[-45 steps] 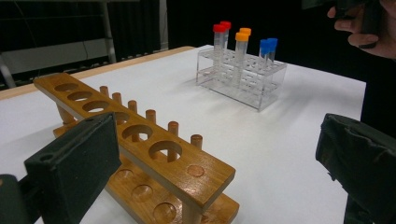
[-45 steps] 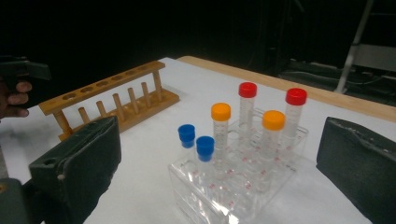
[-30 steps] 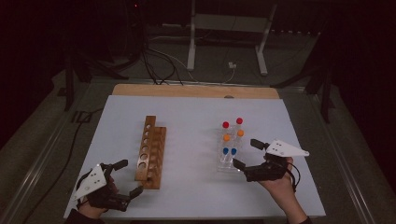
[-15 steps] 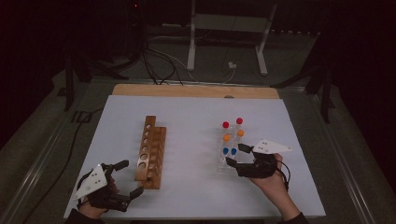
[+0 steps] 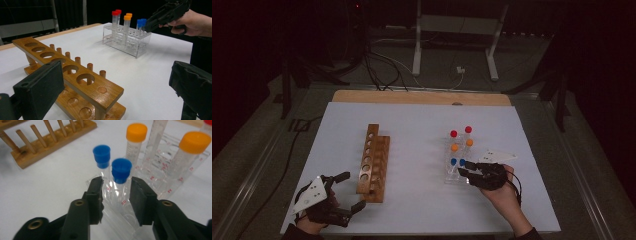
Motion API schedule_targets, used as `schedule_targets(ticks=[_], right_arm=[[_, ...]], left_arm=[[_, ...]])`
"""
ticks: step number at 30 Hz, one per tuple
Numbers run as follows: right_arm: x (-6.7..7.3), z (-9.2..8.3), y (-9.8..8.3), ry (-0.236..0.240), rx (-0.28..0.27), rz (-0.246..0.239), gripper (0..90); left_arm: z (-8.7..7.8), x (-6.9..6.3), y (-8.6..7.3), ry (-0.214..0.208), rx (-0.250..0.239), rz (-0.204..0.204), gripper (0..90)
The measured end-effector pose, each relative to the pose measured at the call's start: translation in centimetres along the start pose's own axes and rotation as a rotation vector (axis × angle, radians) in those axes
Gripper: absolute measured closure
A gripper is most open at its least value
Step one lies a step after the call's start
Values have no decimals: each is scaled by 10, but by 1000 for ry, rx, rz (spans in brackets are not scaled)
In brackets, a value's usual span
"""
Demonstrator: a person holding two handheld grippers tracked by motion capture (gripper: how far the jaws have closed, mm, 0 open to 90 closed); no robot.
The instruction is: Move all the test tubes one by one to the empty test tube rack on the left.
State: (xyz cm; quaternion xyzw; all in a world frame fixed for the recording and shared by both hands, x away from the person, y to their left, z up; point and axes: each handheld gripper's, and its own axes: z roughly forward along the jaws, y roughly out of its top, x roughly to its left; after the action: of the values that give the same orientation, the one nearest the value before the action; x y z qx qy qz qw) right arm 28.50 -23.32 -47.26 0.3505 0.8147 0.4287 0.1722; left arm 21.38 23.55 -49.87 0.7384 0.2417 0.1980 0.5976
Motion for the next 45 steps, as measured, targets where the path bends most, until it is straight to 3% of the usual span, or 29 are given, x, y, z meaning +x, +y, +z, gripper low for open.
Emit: schedule_targets(ticks=[14,23,31,33,38,42,45], right_arm=[[3,6,3,-14,33,-14,772],[6,-10,12,-34,-29,-24,774],[11,-35,26,-54,-100,-33,774],[14,-47,32,-73,-129,-50,774],[21,-59,38,-47,-156,-54,774],[27,-59,39,-17,-152,-65,774],[31,-57,40,5,-148,-72,774]], left_arm=[[0,-1,0,-10,5,-1,4],[-1,-2,4,0,0,19,4],[-3,-2,12,-1,10,19,4],[-2,-3,15,-20,19,18,5],[3,-6,22,-40,57,15,5],[7,-10,32,-70,88,-2,5],[11,-11,41,-94,82,-13,5]])
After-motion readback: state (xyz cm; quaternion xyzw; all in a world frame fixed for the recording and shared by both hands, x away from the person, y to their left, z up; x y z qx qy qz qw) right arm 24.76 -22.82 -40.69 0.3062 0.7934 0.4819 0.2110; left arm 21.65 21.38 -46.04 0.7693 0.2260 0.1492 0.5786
